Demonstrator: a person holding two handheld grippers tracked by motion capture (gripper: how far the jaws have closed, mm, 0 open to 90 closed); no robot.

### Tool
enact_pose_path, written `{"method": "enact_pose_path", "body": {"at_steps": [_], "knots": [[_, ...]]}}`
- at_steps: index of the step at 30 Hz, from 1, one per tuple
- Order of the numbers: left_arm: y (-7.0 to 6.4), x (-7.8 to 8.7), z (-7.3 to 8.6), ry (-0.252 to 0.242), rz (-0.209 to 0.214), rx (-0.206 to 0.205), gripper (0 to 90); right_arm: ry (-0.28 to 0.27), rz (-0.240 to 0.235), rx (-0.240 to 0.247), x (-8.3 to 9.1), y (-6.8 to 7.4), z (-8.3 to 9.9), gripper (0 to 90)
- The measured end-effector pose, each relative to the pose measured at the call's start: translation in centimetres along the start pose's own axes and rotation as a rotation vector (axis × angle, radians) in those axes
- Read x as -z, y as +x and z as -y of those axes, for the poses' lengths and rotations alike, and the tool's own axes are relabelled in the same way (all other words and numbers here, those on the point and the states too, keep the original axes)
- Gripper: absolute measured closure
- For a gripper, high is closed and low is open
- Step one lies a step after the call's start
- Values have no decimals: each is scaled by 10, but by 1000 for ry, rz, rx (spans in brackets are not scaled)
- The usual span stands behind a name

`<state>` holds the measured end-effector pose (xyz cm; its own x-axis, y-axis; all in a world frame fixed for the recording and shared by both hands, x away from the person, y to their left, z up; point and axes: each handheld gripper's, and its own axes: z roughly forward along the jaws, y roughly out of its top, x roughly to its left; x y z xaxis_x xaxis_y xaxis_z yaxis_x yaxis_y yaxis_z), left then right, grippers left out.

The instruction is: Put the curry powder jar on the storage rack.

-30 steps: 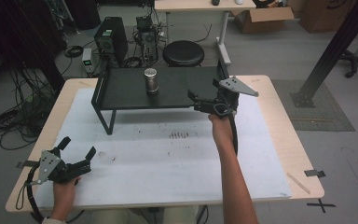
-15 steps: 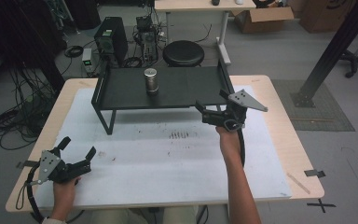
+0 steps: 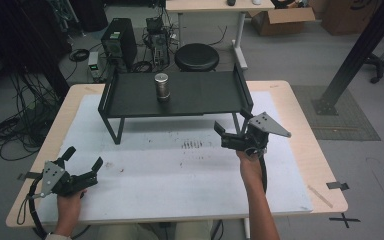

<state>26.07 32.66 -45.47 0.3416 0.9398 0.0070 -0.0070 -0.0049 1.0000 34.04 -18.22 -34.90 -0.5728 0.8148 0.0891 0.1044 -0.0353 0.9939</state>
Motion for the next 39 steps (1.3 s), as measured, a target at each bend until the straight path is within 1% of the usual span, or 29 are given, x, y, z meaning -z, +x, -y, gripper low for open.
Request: {"method": "enact_pose_path", "body": {"at_steps": [6,13,20,24,33,39], "knots": [[0,0,0,0,0,0,2,-5,8,8,6,1,7,0],[0,0,0,-1,0,-1,2,-15,22,29,15,4,20,0],[0,0,0,-1,0,-1,2,-27,27,19,22,3,32,0],[0,0,0,-1,0,-1,2,-20,34,21,26,3,38,0],[0,0,0,-1,0,-2,2,-5,59,31,31,4,54,0],[0,0,0,-1,0,-2,2,-11,88,42,35,5,64,0]]}}
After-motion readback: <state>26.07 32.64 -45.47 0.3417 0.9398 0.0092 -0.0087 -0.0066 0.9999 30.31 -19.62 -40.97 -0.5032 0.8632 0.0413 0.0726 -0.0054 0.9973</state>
